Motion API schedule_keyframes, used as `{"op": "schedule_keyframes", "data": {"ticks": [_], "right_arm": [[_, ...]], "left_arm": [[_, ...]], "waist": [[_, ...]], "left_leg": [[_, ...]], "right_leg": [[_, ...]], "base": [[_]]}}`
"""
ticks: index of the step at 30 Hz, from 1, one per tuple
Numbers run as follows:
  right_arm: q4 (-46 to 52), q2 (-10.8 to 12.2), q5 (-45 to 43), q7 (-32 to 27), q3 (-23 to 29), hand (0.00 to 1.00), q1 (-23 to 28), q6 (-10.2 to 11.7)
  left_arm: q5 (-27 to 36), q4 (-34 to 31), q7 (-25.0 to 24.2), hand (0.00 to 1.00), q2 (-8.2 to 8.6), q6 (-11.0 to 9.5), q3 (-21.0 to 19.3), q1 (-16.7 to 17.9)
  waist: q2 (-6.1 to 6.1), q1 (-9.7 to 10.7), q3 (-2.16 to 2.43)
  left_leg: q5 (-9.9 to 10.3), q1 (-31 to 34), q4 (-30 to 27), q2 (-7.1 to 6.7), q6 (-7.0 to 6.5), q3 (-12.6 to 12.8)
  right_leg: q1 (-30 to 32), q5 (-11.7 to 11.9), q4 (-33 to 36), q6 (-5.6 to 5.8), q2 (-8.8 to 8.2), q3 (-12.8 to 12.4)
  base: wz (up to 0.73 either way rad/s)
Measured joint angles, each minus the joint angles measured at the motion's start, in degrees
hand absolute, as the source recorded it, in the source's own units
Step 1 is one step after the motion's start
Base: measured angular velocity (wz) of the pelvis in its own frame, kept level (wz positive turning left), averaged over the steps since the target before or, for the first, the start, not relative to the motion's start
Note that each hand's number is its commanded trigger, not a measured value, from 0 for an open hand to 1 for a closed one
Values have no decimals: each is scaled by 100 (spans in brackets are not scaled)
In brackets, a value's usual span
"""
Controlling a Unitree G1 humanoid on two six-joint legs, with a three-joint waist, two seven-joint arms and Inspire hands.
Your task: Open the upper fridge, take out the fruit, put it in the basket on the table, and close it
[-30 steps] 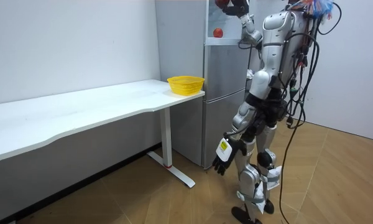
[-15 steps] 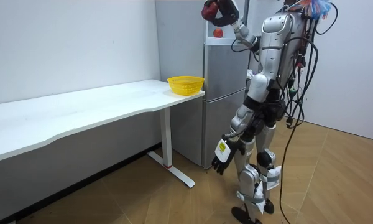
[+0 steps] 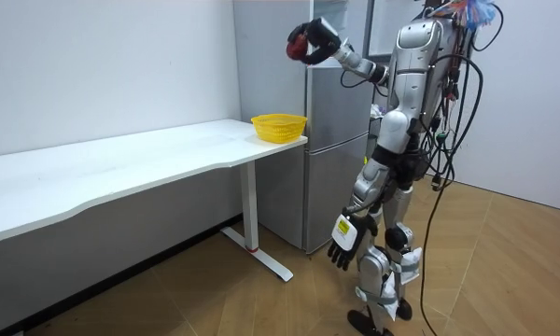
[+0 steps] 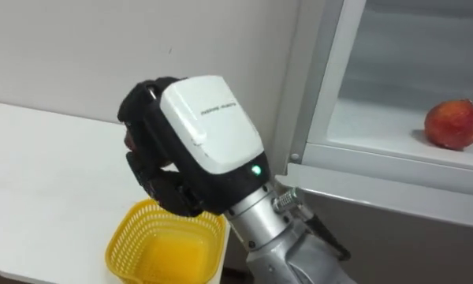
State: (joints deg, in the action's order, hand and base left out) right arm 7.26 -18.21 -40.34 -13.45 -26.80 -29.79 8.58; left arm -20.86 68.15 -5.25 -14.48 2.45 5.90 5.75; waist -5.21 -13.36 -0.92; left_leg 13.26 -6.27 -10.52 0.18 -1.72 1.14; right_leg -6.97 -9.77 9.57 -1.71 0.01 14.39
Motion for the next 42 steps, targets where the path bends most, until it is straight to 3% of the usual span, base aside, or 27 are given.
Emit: {"op": "schedule_keyframes", "data": {"ticks": [7, 9, 15, 18, 30, 42], "right_arm": [[-813, -3, -75, 98, -72, 100, 100, -113], [-1002, -22, -101, 111, -72, 100, 154, -120], [-1445, -25, -101, 111, -72, 100, 157, -218], [-1655, -24, -101, 126, -72, 100, 157, -247], [-2007, -9, -90, 297, -72, 100, 159, -447], [-2020, 1, -84, 377, -73, 100, 159, -448]], "left_arm": [[-7, -115, 10, 0, -2, -6, -14, 29], [-11, -162, 10, 0, -5, -7, -42, 32], [-9, -375, 13, 0, -12, -1, -73, 97], [-8, -405, 43, 0, -15, -2, -70, 93], [-8, -402, 87, 0, -16, 9, -66, 135], [-13, -402, 68, 0, -22, 10, -63, 145]], "waist": [[8, -114, -6], [-35, -138, 25], [-68, -138, 48], [-63, -124, 48], [-65, -119, 45], [-104, -119, 5]], "left_leg": [[0, 37, 0, 0, 0, -56], [0, 72, -6, -8, 0, -98], [-3, 82, -39, -25, 0, -188], [-6, 73, -42, -32, 1, -241], [-25, 65, -42, -89, -31, -287], [-26, 80, -73, -91, -33, -287]], "right_leg": [[13, -2, -12, 4, 7, 33], [38, -2, -13, 4, 2, 102], [-7, -2, -100, 3, -31, 161], [-45, -3, -100, 6, -53, 300], [-94, -14, -101, 24, -104, 308], [-109, -16, -96, 27, -94, 307]], "base": [[4], [9], [7], [10], [1], [0]]}}
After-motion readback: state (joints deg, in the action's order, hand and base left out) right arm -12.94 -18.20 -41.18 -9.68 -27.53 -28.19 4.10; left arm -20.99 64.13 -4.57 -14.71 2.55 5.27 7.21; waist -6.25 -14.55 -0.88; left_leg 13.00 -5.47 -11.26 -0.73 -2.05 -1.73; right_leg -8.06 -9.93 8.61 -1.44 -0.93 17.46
